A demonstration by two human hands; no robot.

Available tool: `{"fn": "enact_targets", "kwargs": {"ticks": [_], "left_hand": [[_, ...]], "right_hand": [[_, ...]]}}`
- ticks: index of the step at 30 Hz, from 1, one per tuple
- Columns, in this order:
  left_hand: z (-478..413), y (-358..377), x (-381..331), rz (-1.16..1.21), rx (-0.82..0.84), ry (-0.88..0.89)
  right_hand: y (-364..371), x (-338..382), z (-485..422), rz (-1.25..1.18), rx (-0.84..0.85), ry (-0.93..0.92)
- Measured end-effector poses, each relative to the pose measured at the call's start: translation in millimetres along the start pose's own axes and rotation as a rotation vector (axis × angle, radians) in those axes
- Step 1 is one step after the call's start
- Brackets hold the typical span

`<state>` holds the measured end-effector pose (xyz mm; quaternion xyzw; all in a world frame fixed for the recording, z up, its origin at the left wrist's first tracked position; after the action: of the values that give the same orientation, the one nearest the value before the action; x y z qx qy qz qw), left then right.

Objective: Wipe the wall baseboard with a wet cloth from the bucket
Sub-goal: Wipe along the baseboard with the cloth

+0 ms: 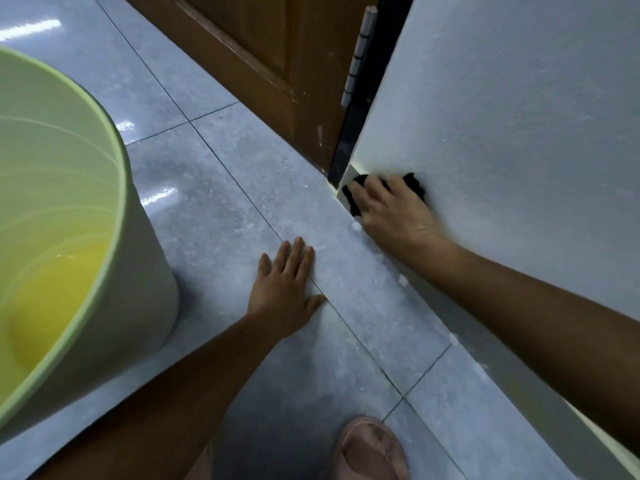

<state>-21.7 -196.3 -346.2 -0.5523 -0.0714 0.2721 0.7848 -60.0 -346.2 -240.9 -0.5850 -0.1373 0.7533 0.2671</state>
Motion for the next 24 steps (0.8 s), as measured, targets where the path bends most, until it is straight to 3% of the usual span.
{"fn": "enact_targets", "kwargs": {"ticks": [5, 13, 17, 24], "left_hand": [[0, 1, 0, -0.030, -0.014, -0.002], [0, 3, -1, -0.045, -0.005, -0.002], [1, 2, -1, -0.033, -0.015, 0.000], [1, -1, -3, 0.010, 0.002, -0.004]], "right_hand": [[4, 17, -29, 0.140, 0.021, -0.039], [27, 34, 48, 0.181, 0.099, -0.156], [9, 8, 16, 0.131, 0.013, -0.055], [15, 20, -9, 0.193, 0.032, -0.079]]}}
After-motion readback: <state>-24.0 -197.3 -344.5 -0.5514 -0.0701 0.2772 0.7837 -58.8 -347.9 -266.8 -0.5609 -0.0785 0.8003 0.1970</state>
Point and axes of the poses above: each hand's wrist, its own z-axis away from the middle knuckle, its own y-axis out of the palm, x = y × z, the point moved 4 cm from there along -z, towards the middle knuckle, and after that the axes turned 2 degrees about z, right-handed, at the moved point
